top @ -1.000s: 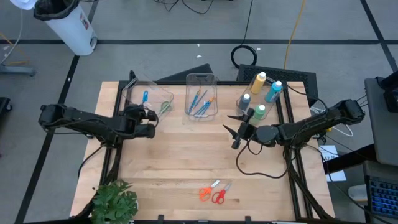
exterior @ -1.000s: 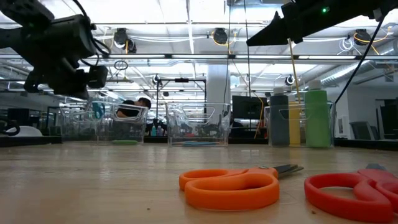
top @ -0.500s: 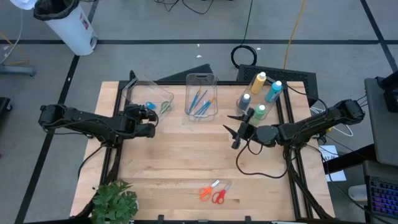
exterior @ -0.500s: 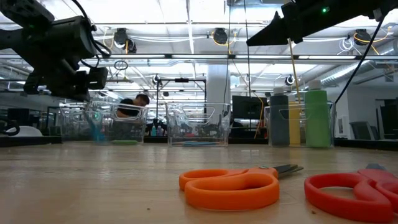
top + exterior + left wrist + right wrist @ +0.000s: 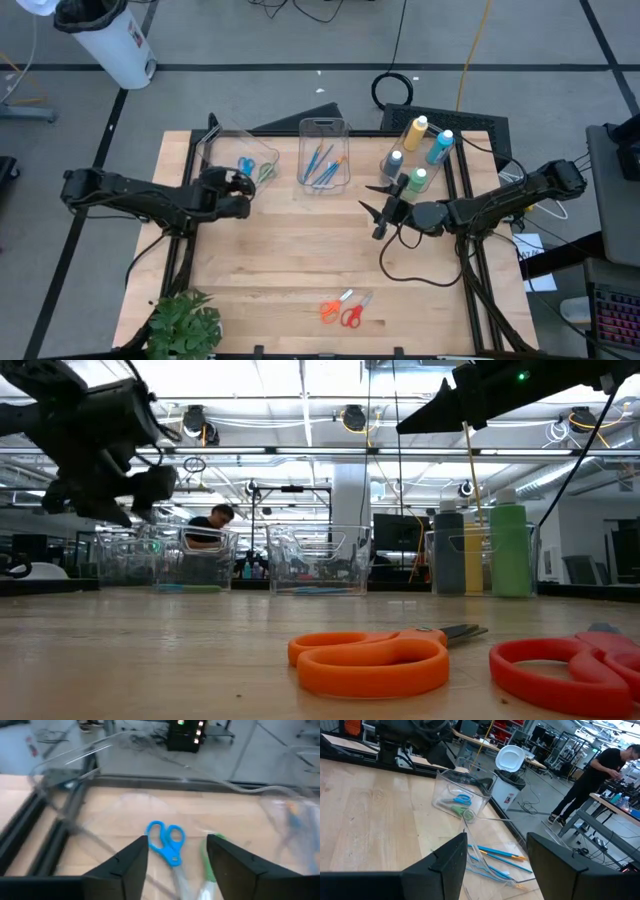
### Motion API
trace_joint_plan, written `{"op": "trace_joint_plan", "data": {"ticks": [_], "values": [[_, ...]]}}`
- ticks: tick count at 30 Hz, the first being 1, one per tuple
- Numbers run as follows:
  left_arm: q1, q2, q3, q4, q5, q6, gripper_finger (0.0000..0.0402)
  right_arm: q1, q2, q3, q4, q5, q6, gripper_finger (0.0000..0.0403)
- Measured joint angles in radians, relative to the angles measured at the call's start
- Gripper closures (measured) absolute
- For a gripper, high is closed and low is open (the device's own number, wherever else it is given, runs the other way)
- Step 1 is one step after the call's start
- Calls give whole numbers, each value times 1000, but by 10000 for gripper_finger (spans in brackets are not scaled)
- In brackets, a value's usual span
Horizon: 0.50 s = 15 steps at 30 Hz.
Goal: Pick & Place Paint Supplies
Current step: Put the red scissors into the left transparent bin
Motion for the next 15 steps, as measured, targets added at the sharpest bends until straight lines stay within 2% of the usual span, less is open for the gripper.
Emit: {"op": "trace_joint_plan", "data": {"ticks": [8, 11, 15], "values": [[-15, -84, 140, 28, 116, 262, 147, -5, 0, 0, 0, 0, -5, 209], [-46, -97, 152, 133, 130, 338, 141, -6, 0, 0, 0, 0, -2, 209], [-95, -94, 138, 353, 136, 508, 141, -6, 0, 0, 0, 0, 1, 209]]}}
